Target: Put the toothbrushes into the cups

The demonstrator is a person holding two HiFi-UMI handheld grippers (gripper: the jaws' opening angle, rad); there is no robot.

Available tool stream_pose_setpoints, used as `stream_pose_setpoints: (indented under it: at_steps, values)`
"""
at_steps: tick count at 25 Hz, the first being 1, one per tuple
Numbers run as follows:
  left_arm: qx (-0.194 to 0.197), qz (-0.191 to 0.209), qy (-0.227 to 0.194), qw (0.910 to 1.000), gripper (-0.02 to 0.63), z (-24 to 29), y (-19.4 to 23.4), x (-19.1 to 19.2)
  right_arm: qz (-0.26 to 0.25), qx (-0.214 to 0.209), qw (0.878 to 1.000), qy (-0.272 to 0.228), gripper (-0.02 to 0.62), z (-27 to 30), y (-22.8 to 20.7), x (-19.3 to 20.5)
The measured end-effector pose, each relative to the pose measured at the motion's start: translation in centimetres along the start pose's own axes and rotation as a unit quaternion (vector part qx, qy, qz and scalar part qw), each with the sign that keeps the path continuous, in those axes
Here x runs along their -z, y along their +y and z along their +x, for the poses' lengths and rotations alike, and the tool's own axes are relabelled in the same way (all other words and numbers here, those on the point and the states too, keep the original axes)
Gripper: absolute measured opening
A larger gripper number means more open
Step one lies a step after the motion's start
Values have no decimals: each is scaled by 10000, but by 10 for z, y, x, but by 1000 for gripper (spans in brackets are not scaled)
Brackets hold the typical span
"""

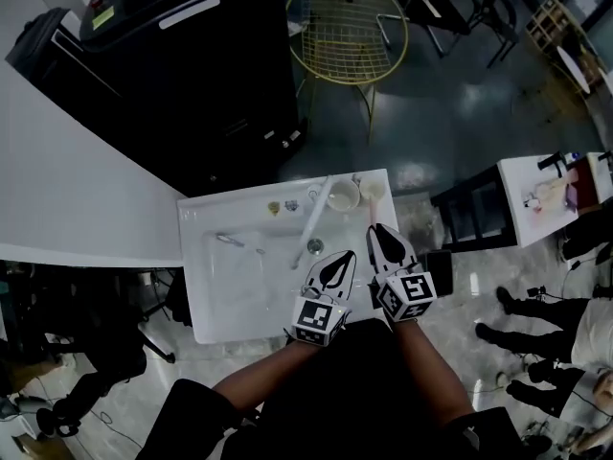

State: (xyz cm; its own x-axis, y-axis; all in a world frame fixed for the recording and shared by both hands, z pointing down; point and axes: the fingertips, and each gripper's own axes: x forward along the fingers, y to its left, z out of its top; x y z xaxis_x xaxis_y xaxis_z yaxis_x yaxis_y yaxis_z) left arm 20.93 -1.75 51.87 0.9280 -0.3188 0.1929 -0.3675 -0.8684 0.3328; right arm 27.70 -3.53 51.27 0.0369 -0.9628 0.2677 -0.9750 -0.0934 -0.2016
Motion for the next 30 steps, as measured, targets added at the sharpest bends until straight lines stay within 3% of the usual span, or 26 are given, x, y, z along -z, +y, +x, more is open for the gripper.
stream_pose_setpoints:
  at_steps: [6,11,15,19,30]
  values:
    - [-21,-309,-96,9995,13,13,12,12,217,-222,9994,-172,60,33,-6,-11]
    - [-307,-212,-179,9991,13,30,21,11,147,-610,9975,-326,60,57,-13,-21]
    - [-617,-277,-147,9976,12,43,30,20,45,-724,9973,-151,60,77,-29,-8]
    - [-824,-306,-196,9959,12,55,37,16,254,-829,9961,-145,60,105,-45,1]
    - [-1490,-577,-201,9870,13,81,57,23,460,-1394,9891,120,60,169,-52,31]
